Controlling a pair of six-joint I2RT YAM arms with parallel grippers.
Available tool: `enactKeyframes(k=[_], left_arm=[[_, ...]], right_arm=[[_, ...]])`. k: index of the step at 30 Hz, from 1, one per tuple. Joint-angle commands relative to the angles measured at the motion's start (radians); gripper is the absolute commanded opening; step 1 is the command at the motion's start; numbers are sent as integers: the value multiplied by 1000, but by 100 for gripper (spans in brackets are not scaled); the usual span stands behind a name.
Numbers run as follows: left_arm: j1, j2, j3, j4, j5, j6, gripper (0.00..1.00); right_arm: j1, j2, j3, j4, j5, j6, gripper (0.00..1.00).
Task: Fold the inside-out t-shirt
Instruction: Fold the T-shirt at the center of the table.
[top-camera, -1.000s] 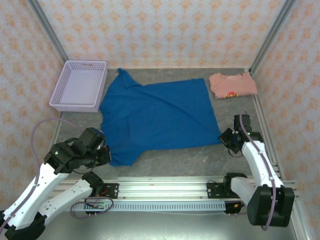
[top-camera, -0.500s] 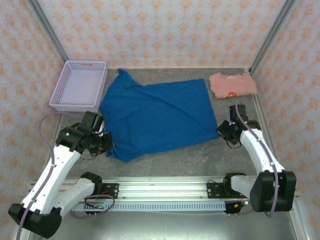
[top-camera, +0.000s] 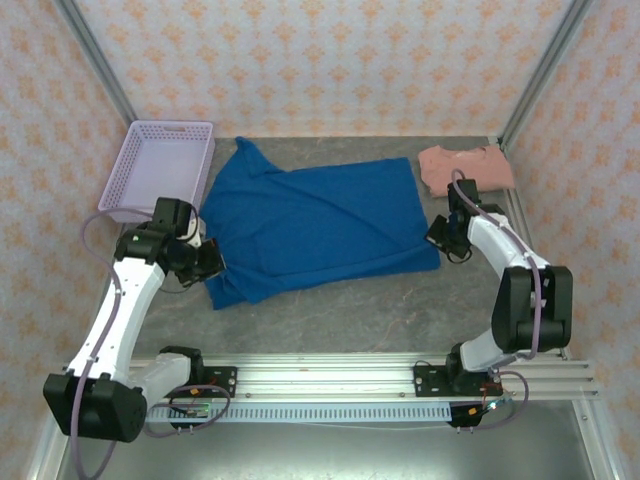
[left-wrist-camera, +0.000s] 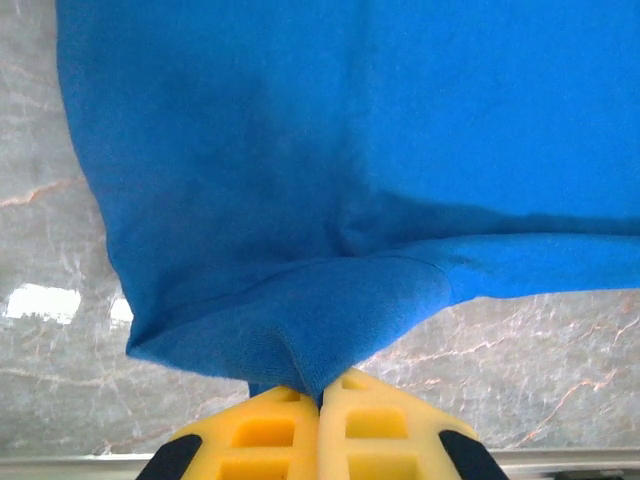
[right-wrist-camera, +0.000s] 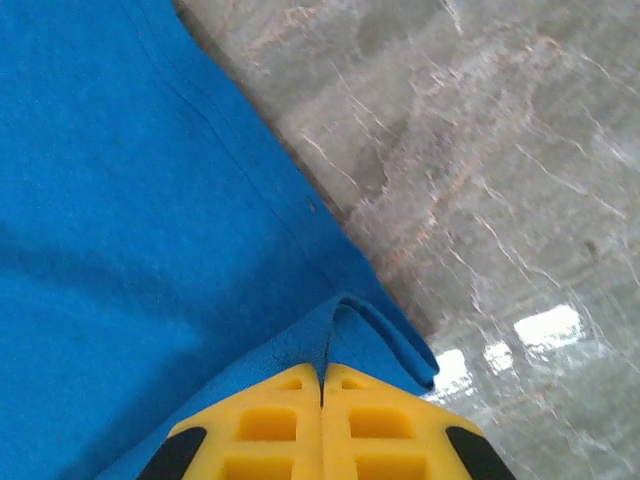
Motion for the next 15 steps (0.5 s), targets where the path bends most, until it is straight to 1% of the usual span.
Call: enactKeyframes(k=[1, 6, 15], left_arm=[[32, 37, 58, 55, 33, 50, 0], [51, 137, 121, 104, 33, 52, 0], [68, 274, 202, 164, 20, 46, 0]], right_arm=[[11, 55, 55, 31, 38, -23, 0], [21, 139, 104, 43, 50, -33, 0], [26, 223, 145, 59, 77, -43, 0]])
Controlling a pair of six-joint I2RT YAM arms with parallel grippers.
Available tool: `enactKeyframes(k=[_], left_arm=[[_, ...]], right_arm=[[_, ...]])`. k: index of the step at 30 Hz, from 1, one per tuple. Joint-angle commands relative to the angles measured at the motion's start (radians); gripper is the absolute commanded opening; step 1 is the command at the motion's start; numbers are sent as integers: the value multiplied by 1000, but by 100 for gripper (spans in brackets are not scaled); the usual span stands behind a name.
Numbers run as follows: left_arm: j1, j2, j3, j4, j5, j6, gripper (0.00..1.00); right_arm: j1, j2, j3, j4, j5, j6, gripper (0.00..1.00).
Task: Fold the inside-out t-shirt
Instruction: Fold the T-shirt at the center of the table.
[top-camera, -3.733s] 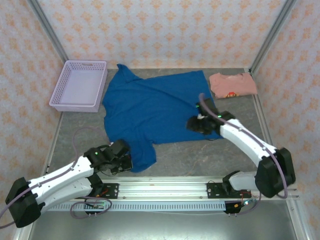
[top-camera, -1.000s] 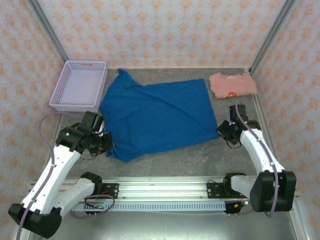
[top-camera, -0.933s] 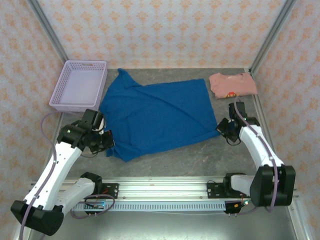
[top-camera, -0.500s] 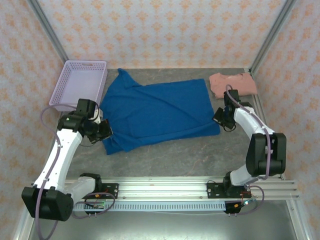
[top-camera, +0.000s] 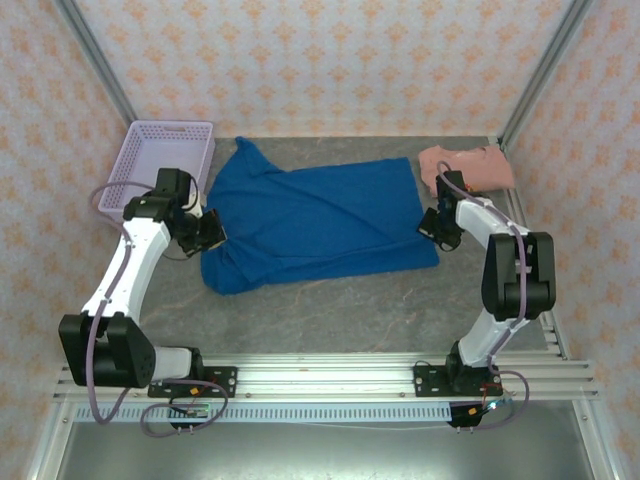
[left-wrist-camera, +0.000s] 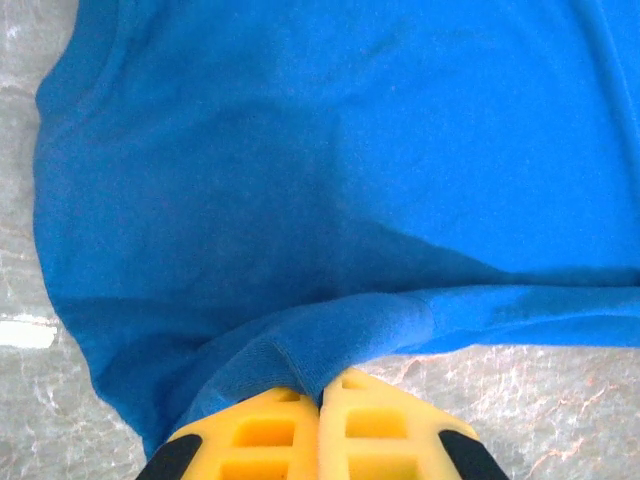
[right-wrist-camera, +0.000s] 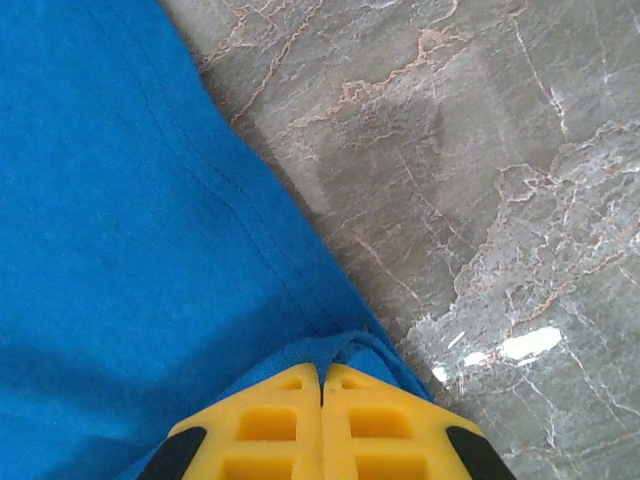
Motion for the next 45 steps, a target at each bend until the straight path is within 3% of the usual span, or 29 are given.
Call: enactKeyframes(k=[1, 21, 33, 45], left_arm=[[10, 29, 66, 49, 0, 20, 0], [11, 285, 200, 109, 16, 15, 0], [12, 306, 196, 106, -12, 30, 0], [39, 203, 213, 48, -5, 52, 0]], right_arm=[[4, 20, 31, 12, 44, -18, 0], [12, 89, 80, 19, 49, -28, 0], [15, 133, 129, 6, 60, -37, 0], [15, 43, 130, -56, 61, -61, 0]])
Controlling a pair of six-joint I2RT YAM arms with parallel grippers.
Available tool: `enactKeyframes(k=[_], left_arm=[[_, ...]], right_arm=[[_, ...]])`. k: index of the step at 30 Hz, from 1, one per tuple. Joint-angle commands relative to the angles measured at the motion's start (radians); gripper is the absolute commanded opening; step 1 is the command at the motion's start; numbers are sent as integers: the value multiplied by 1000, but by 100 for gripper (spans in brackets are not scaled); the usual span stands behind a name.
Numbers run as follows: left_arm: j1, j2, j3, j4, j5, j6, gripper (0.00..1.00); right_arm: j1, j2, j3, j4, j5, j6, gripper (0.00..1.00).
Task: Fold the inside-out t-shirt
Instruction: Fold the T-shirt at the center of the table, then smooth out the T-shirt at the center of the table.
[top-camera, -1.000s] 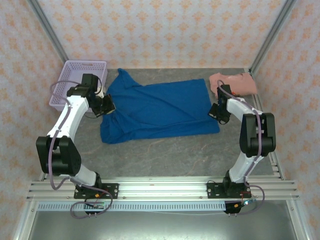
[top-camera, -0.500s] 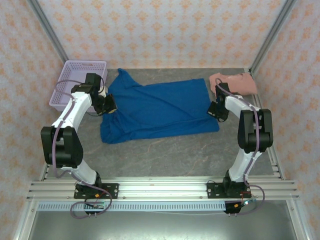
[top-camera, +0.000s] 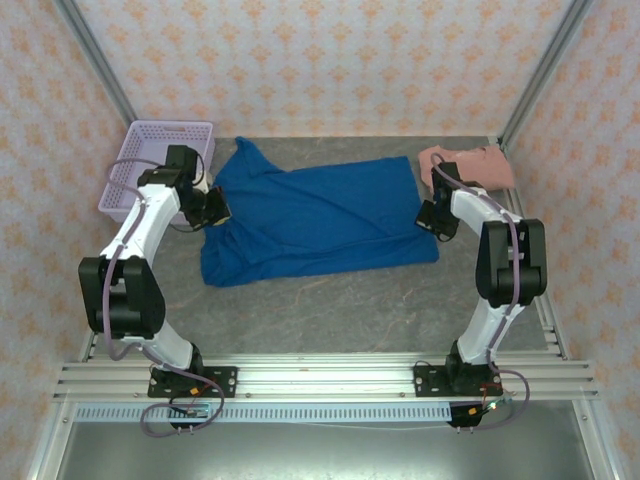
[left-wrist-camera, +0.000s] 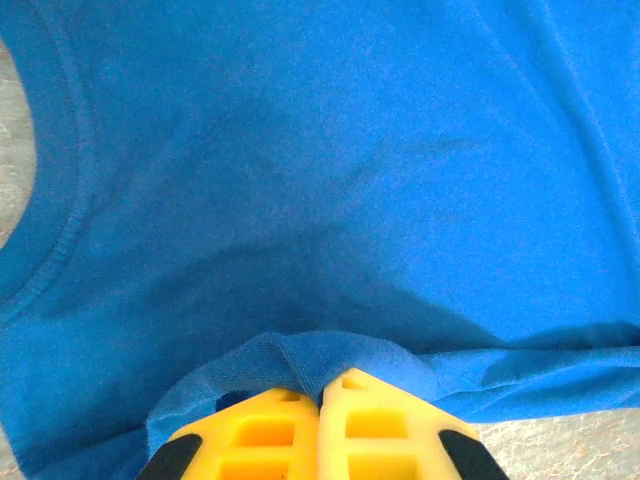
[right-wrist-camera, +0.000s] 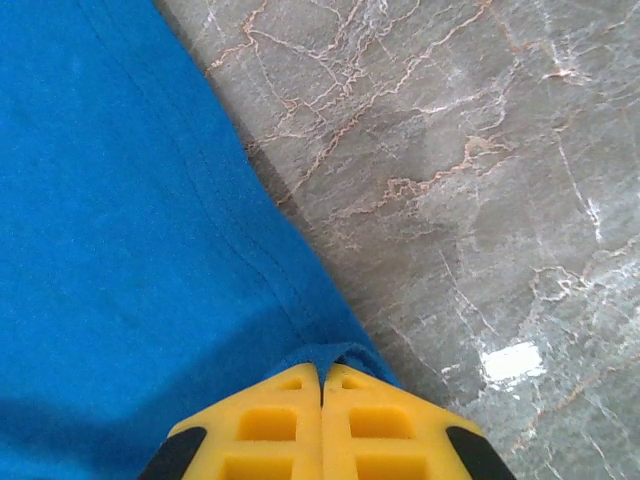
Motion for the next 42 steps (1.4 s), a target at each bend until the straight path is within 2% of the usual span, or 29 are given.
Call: enactKeyframes(k=[1, 8, 17, 20, 22, 24, 26, 30, 32, 34, 36, 39, 42], left_arm=[[19, -63, 32, -38, -14, 33, 0], [25, -24, 18, -7, -12, 23, 0], [25, 116, 84, 38, -1, -20, 0], [25, 176, 135, 29, -11, -26, 1], [25, 212, 166, 22, -44, -31, 3], [25, 246, 195, 18, -60, -37, 10], [25, 281, 231, 10, -80, -41, 22], [26, 356, 342, -34, -130, -32, 39], [26, 359, 383, -69, -155, -17, 44], [26, 319, 361, -79, -164, -12, 47], [25, 188, 235, -16, -143, -42, 49], [25, -13, -33, 105, -127, -92, 50], [27, -162, -263, 195, -181, -137, 51]], right_arm=[[4, -44, 16, -35, 23, -17, 0], [4, -14, 27, -26, 26, -15, 0], [4, 56, 44, 19, 13, -6, 0], [4, 67, 72, 23, -2, -10, 7], [4, 64, 94, 22, -5, -16, 15], [4, 53, 112, 18, -7, -18, 21], [4, 32, 119, 19, -4, -20, 27], [5, -37, 94, 30, -2, -15, 34], [14, -89, 55, 50, -24, -15, 36], [57, -162, -8, 103, -78, -45, 38], [144, -222, -67, 172, -135, -98, 40], [344, -265, -118, 287, -183, -211, 42], [547, -208, -88, 372, -184, -335, 47]])
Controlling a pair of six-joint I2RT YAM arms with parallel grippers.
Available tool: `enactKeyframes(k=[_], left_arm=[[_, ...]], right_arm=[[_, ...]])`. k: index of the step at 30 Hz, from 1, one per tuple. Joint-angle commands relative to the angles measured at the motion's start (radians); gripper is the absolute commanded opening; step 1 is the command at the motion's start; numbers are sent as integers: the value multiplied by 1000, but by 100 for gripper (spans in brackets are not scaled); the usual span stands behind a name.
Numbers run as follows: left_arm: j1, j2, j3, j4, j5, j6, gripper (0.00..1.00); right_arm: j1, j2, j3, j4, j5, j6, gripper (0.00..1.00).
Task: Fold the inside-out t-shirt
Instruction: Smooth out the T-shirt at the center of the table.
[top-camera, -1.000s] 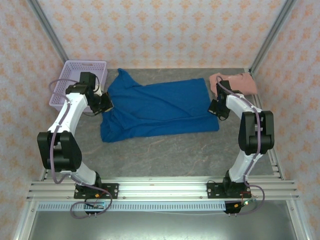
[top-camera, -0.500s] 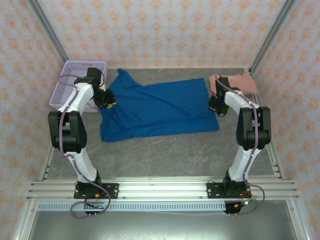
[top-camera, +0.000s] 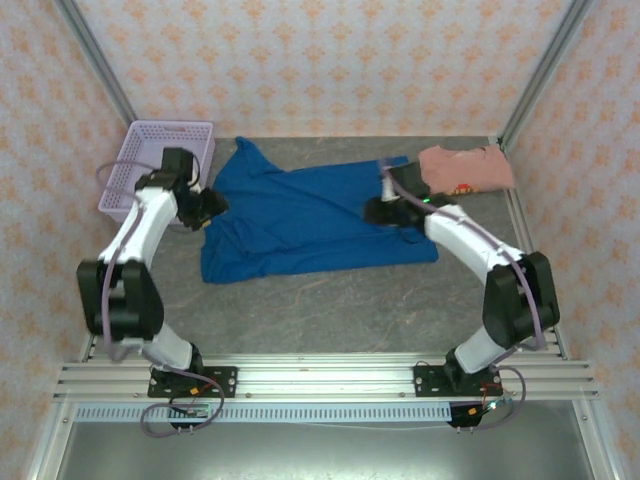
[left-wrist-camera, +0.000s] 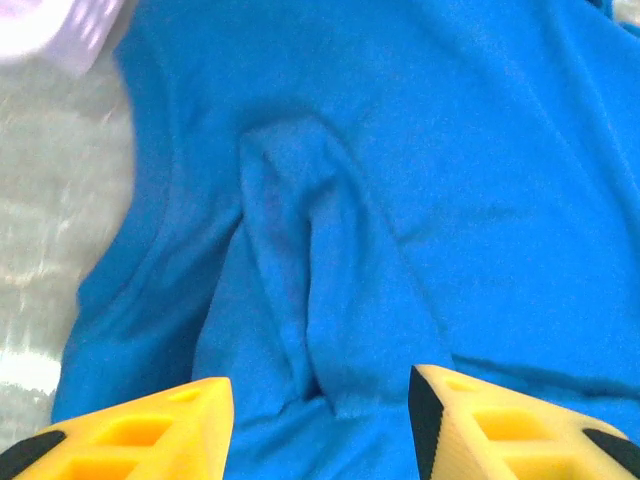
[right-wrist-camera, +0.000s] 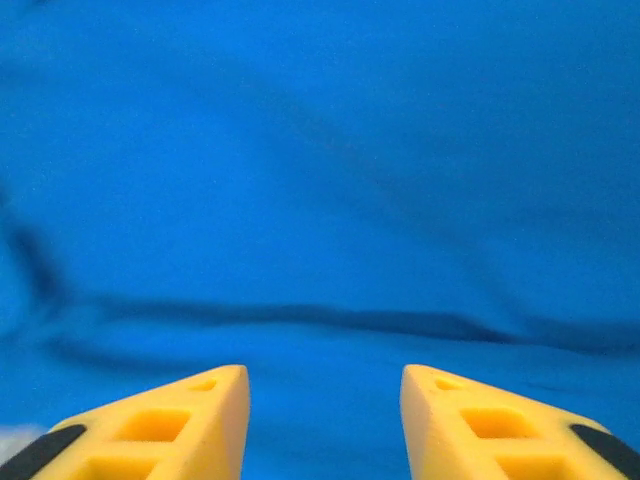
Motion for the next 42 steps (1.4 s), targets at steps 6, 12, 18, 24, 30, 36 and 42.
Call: enactKeyframes(k=[6, 12, 18, 24, 30, 36, 42], left_arm=[[8, -162, -409, 281, -112, -128, 51], [8, -165, -467, 282, -168, -76, 51], [8, -155, -502, 294, -195, -43, 51], [8, -139, -527, 316, -175, -44, 51], [8, -136, -540, 319, -169, -44, 51], [8, -181, -556, 306, -174, -48, 52], [8, -216, -562, 292, -171, -56, 52]], right_arm=[[343, 277, 184, 193, -104, -305, 52], [430, 498, 372, 163, -100, -392, 58], [445, 631, 512, 122, -75, -416, 58], [444, 719, 612, 70, -61, -430, 52], [445, 739, 650, 78, -33, -395, 23], [423, 703, 647, 117, -31, -307, 7], [364, 675, 634, 182, -84, -172, 6]])
